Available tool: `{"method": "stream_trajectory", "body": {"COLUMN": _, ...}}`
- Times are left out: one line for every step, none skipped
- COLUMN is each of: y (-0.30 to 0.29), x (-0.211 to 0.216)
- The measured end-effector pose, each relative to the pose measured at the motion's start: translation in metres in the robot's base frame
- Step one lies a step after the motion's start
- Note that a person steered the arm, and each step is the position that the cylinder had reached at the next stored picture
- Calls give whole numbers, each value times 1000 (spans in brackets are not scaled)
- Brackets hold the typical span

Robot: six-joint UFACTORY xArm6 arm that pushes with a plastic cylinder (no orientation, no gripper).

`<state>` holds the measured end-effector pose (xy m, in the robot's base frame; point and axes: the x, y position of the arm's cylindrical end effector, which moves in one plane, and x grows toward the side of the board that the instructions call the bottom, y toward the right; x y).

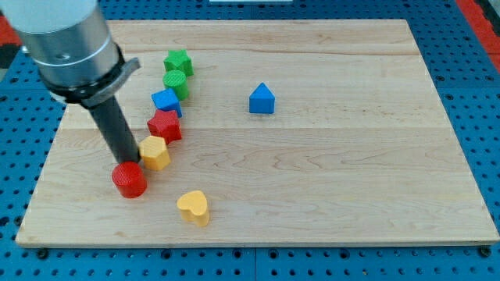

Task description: Push red circle below the yellow hexagon

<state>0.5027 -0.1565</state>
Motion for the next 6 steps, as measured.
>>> {"method": "stream_trajectory", "body": {"y": 11, "x": 0}}
{"method": "stream_trajectory", "body": {"y": -40, "x": 1}}
{"method": "stream_trajectory", "body": {"y": -76, "x": 31}}
{"method": "stream_trajectory", "body": {"y": -71, "x": 45}}
{"method": "stream_trajectory", "body": {"y": -53, "x": 45}}
{"method": "stream_trajectory", "body": {"y": -30, "x": 44}}
